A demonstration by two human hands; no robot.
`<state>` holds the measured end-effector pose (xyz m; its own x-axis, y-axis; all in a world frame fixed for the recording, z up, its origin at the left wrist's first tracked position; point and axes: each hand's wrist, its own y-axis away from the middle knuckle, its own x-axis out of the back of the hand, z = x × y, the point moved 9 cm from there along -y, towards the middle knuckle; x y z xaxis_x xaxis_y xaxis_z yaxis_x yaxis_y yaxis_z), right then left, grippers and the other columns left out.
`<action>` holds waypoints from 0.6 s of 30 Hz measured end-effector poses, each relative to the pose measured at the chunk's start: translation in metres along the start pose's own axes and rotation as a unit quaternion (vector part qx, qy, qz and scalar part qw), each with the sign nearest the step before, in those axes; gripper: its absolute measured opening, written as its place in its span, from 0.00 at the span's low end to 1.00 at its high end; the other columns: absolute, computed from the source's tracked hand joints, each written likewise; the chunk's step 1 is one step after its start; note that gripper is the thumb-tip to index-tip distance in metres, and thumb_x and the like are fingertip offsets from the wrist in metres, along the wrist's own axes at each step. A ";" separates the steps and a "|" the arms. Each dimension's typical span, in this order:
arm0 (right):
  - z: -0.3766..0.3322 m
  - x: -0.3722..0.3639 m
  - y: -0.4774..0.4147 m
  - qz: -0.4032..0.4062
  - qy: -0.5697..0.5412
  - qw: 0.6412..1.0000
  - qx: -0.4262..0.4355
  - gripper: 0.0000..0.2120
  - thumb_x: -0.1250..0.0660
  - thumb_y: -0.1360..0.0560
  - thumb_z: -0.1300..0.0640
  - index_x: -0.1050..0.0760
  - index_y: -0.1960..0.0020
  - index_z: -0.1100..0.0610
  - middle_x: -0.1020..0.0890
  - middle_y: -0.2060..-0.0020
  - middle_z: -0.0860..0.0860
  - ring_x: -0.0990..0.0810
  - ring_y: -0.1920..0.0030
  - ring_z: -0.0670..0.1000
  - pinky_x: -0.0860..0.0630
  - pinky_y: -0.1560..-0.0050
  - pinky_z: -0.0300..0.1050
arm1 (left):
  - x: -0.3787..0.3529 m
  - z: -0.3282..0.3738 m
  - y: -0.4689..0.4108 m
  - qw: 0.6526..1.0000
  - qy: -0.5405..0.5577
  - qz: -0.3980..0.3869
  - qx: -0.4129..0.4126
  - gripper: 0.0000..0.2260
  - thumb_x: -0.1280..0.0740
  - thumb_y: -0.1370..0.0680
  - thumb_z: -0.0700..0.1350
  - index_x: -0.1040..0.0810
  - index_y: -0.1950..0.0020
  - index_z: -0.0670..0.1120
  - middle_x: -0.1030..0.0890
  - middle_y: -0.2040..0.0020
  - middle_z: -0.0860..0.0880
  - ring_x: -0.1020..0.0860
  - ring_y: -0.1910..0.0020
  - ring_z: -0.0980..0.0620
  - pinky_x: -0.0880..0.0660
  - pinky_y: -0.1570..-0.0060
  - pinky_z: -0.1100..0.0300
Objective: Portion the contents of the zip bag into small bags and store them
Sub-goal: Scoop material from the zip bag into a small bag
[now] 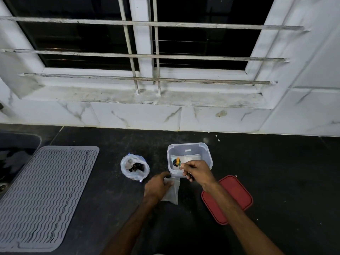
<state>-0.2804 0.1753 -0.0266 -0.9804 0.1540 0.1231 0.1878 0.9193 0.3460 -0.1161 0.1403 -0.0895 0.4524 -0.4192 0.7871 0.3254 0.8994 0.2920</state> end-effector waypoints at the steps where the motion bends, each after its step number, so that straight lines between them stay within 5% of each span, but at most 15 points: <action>1: 0.002 0.002 0.001 0.003 -0.001 1.000 -0.003 0.09 0.31 0.23 0.59 0.18 0.54 0.66 0.19 0.70 0.54 0.26 0.74 0.46 0.29 0.74 0.36 | 0.000 0.000 -0.002 1.000 -0.008 -0.002 0.000 0.12 0.34 0.23 0.56 0.23 0.40 0.58 0.20 0.43 0.54 0.22 0.45 0.53 0.26 0.48 0.57; 6: -0.001 0.010 0.004 0.012 0.005 1.000 0.003 0.10 0.31 0.22 0.60 0.19 0.52 0.68 0.20 0.70 0.55 0.26 0.74 0.46 0.29 0.74 0.36 | 0.005 0.000 -0.003 0.999 -0.010 0.027 -0.020 0.06 0.32 0.24 0.53 0.21 0.49 0.55 0.20 0.49 0.54 0.22 0.51 0.54 0.26 0.54 0.58; 11: -0.005 0.006 0.004 0.001 0.027 0.999 0.021 0.09 0.30 0.23 0.58 0.17 0.54 0.64 0.19 0.70 0.54 0.25 0.73 0.47 0.28 0.72 0.36 | 0.017 0.014 0.008 0.993 -0.029 0.078 -0.080 0.06 0.33 0.23 0.50 0.22 0.47 0.54 0.27 0.53 0.56 0.22 0.53 0.54 0.31 0.60 0.59; 18: 0.004 -0.009 0.010 -0.035 0.116 0.992 0.037 0.10 0.29 0.24 0.55 0.17 0.57 0.61 0.18 0.72 0.51 0.24 0.74 0.46 0.27 0.72 0.37 | 0.033 0.017 0.023 0.985 -0.014 0.125 -0.117 0.07 0.30 0.24 0.49 0.20 0.46 0.53 0.24 0.50 0.56 0.23 0.55 0.58 0.28 0.61 0.62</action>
<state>-0.2704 0.1851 -0.0281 -0.9488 0.0093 0.3156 0.1070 0.9499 0.2936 -0.1080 0.1490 -0.0476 0.5207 -0.1822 0.8341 0.3913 0.9192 -0.0435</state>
